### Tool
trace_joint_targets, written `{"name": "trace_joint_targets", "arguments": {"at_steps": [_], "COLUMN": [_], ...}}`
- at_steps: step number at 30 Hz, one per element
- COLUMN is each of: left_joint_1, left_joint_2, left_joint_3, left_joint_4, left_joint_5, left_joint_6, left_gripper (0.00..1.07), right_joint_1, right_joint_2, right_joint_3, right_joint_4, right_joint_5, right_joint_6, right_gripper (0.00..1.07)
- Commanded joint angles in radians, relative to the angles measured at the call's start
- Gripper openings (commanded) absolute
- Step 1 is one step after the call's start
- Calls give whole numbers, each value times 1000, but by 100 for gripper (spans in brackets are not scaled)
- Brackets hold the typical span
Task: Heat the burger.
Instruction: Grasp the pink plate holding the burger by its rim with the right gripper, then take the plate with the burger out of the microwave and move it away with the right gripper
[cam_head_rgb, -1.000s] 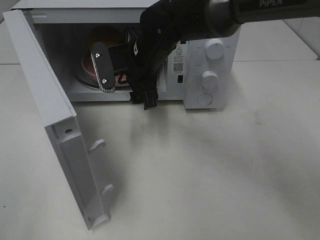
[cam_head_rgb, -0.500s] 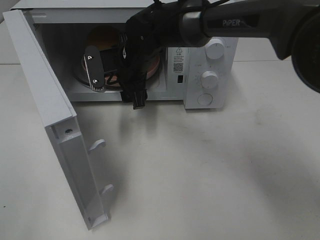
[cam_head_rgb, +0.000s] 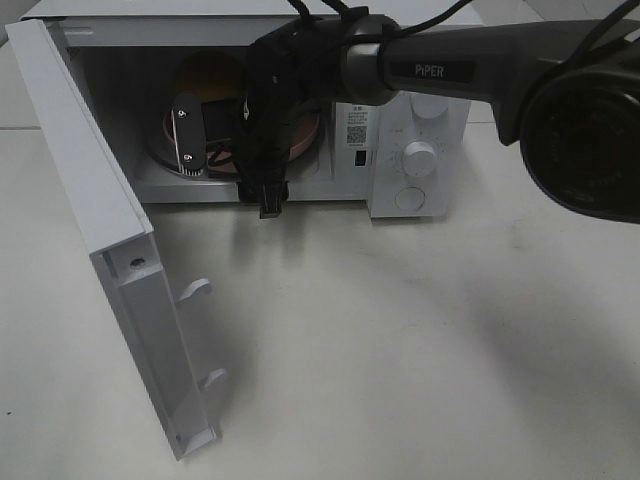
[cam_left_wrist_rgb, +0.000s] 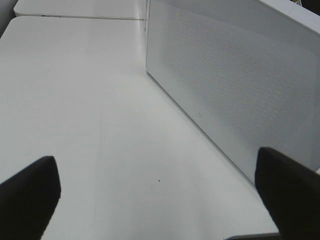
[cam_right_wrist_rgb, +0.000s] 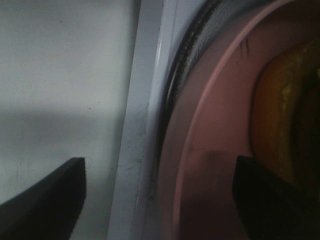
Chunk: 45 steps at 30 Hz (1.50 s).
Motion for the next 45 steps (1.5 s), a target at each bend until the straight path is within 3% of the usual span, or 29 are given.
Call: {"name": "trace_joint_targets", "arguments": {"at_steps": [1, 5, 8, 9, 10, 11, 12, 13, 14, 15, 16, 37, 45], "left_joint_1": [2, 2, 2, 2, 2, 2, 2, 2, 2, 2, 2, 2, 2], "left_joint_2": [-20, -20, -20, -20, -20, -20, -20, -20, -20, -20, -20, -20, -20], "left_joint_3": [3, 3, 3, 3, 3, 3, 3, 3, 3, 3, 3, 3, 3], "left_joint_4": [-6, -6, -6, -6, -6, -6, -6, -6, -6, -6, -6, -6, -6], "left_joint_5": [-9, -9, -9, -9, -9, -9, -9, -9, -9, -9, -9, -9, -9], "left_joint_6": [-1, -1, -1, -1, -1, -1, -1, -1, -1, -1, -1, -1, -1], "left_gripper": [98, 98, 98, 98, 98, 98, 98, 98, 98, 98, 98, 98, 98], "right_joint_1": [-11, -20, -22, -22, -22, -22, -22, -22, -22, -22, -22, -10, -8], "right_joint_2": [13, 21, 29, 29, 29, 29, 29, 29, 29, 29, 29, 18, -74], "right_joint_3": [-11, -11, -11, -11, -11, -11, -11, -11, -11, -11, -11, -3, 137], "right_joint_4": [28, 53, 57, 57, 57, 57, 56, 56, 56, 57, 59, 51, 51], "right_joint_5": [6, 0, -3, -3, -4, -4, -4, -3, -3, -3, -2, 17, -111], "right_joint_6": [-3, -19, -32, -34, -40, -40, -40, -40, -40, -40, -40, -95, -133], "right_gripper": [78, 75, 66, 61, 48, 48, 39, 21, 21, 14, 0, 0, 0]}}
